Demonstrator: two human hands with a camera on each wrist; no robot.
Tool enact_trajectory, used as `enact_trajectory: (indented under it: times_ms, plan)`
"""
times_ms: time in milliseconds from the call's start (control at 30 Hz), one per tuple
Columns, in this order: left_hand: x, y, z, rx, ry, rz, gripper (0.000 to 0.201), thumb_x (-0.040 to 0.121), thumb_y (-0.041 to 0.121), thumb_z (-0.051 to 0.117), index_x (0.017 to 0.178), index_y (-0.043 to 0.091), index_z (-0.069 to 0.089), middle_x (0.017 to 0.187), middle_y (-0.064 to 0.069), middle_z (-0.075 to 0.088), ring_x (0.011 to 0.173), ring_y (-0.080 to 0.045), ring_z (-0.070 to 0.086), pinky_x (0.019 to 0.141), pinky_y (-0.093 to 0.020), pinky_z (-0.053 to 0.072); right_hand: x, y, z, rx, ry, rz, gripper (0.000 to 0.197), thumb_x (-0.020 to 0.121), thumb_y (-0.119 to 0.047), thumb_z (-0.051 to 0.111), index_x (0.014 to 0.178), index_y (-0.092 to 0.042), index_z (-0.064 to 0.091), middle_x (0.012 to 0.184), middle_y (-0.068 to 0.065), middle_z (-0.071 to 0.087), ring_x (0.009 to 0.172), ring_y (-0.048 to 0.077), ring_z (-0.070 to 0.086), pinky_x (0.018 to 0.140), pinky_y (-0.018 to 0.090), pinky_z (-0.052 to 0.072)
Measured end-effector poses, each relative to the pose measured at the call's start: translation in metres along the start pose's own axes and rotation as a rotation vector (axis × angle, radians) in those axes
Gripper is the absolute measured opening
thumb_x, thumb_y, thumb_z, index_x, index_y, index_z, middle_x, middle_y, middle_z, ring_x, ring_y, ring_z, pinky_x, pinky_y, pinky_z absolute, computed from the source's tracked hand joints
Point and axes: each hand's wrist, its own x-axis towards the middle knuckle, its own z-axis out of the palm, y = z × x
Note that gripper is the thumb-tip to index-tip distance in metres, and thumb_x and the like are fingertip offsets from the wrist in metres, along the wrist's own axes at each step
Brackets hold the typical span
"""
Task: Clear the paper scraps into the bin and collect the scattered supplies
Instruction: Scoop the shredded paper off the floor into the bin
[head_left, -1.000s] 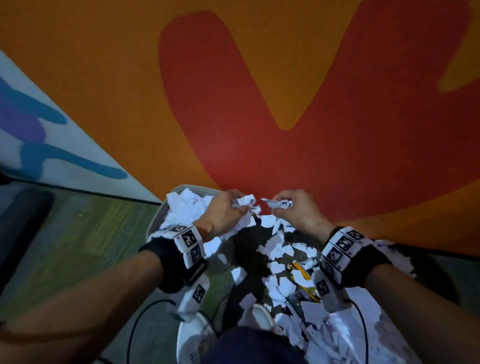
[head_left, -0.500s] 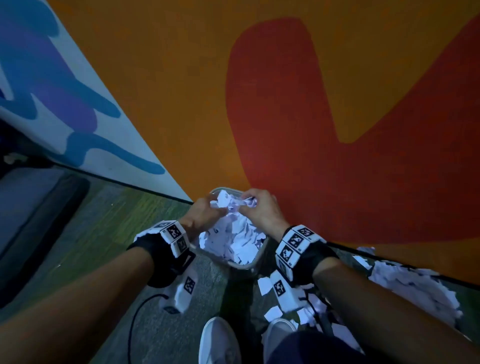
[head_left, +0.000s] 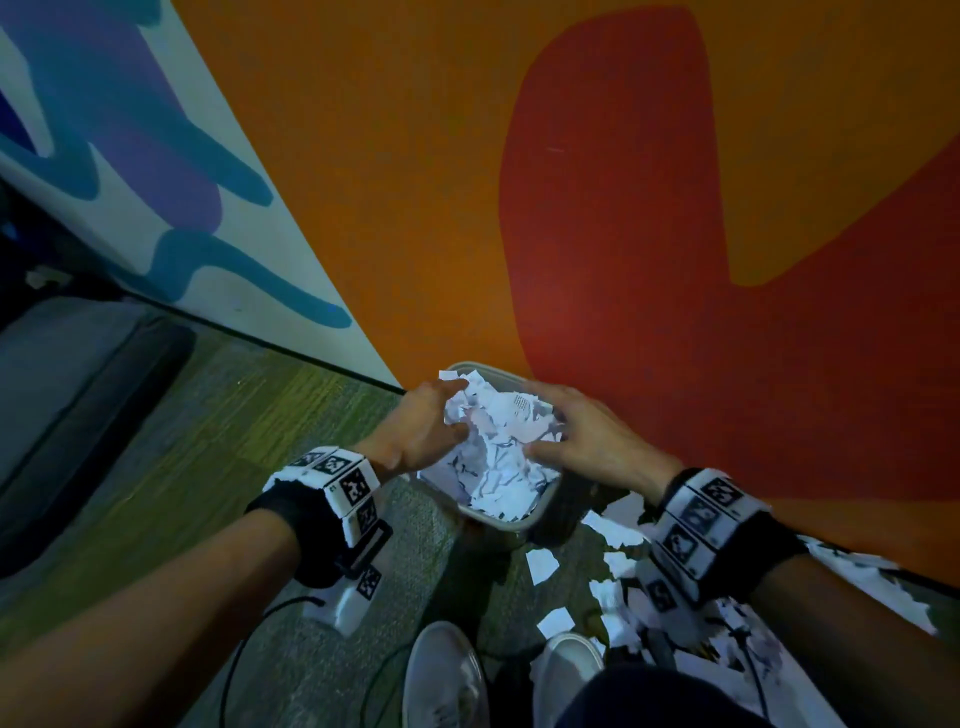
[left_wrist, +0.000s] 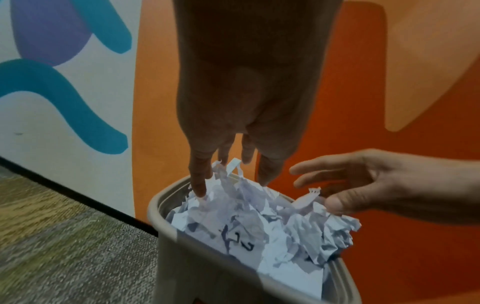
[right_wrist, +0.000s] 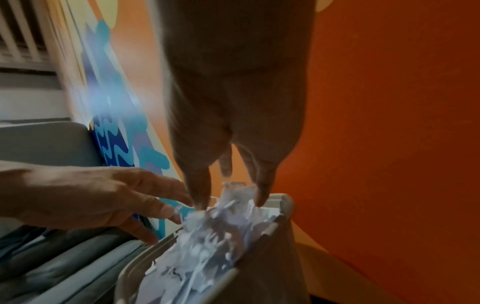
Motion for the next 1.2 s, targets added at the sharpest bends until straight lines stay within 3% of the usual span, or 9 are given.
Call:
enact_trajectory:
  times_ms: [133,233,300,433,567,667,800,1000,1200]
  plan:
    - [-0.002,-0.006,0.022,0.157,-0.113,0.058,0.061,0.097,0.029,0.060,0.153,0.018,0.036,0.160,-0.008,0.028,0.143,-0.025,0.033,0.116,-0.036,0.028,-0.003,0.010,0.005,-0.098,-0.029,0.083,0.049,0.082,-0.020,0.074,0.129,-0.017,0.063,0.123,0.005,0.062,0.101,0.016,0.062,0.087,0.027,0.052]
    - [0.001,-0.008,0.041,0.175,-0.172,0.034,0.061,0.094,0.030,0.065,0.148,0.016,0.042,0.154,-0.009,0.037,0.138,-0.026,0.040,0.112,-0.034,0.033,0.000,0.004,0.019,-0.177,-0.064,0.065,0.013,0.082,-0.020,0.072,0.088,-0.009,0.070,0.089,0.008,0.069,0.079,0.021,0.066,0.068,0.035,0.055]
    - [0.002,-0.011,0.049,0.183,-0.199,0.015,0.054,0.090,0.030,0.070,0.139,0.017,0.052,0.142,-0.009,0.048,0.128,-0.028,0.049,0.103,-0.034,0.041,0.007,0.001,0.032,-0.231,-0.101,0.089,0.017,0.081,-0.018,0.071,0.074,-0.005,0.063,0.074,0.008,0.065,0.067,0.023,0.062,0.055,0.033,0.044]
    - [0.003,-0.014,0.050,0.207,-0.231,0.017,0.048,0.090,0.023,0.068,0.135,0.013,0.055,0.137,-0.010,0.050,0.124,-0.030,0.052,0.098,-0.034,0.043,0.017,0.001,0.044,-0.252,-0.154,0.061,0.010,0.083,-0.014,0.069,0.088,-0.006,0.073,0.093,0.011,0.072,0.086,0.026,0.067,0.069,0.034,0.054]
    - [0.005,-0.010,0.026,0.205,-0.199,0.055,0.059,0.092,0.025,0.067,0.146,0.015,0.046,0.150,-0.009,0.043,0.130,-0.025,0.048,0.105,-0.032,0.039,0.007,-0.005,0.019,-0.145,-0.084,0.061,0.035,0.082,-0.020,0.076,0.114,-0.008,0.070,0.112,0.009,0.069,0.096,0.023,0.067,0.082,0.036,0.055]
    - [0.005,0.002,0.002,0.268,-0.182,0.092,0.059,0.091,0.026,0.069,0.146,0.015,0.047,0.150,-0.009,0.042,0.130,-0.024,0.048,0.104,-0.032,0.040,-0.009,-0.008,-0.005,-0.072,0.008,0.070,0.042,0.083,-0.021,0.077,0.124,-0.019,0.067,0.113,-0.001,0.063,0.088,0.010,0.063,0.081,0.029,0.056]
    - [0.007,0.033,-0.016,0.295,-0.078,0.146,0.047,0.091,0.024,0.069,0.136,0.019,0.057,0.141,-0.007,0.052,0.114,-0.022,0.058,0.091,-0.030,0.048,-0.032,-0.004,-0.032,-0.086,0.066,0.036,0.043,0.083,-0.024,0.077,0.125,-0.022,0.067,0.122,-0.002,0.064,0.098,0.009,0.059,0.081,0.020,0.043]
    - [0.014,0.110,0.003,0.193,-0.068,0.294,0.032,0.091,0.030,0.068,0.118,0.014,0.068,0.114,-0.004,0.071,0.099,-0.020,0.068,0.078,-0.026,0.049,-0.082,0.019,-0.061,-0.059,0.112,0.110,0.037,0.086,-0.028,0.074,0.122,-0.025,0.068,0.114,-0.006,0.066,0.097,0.007,0.061,0.081,0.020,0.043]
    - [0.030,0.147,0.093,0.181,-0.355,0.392,0.028,0.089,0.031,0.067,0.115,0.020,0.069,0.105,0.000,0.072,0.095,-0.017,0.066,0.084,-0.026,0.049,-0.142,0.090,-0.053,-0.015,0.071,0.312,0.031,0.086,-0.026,0.072,0.115,-0.015,0.070,0.096,0.002,0.072,0.085,0.011,0.065,0.076,0.027,0.050]
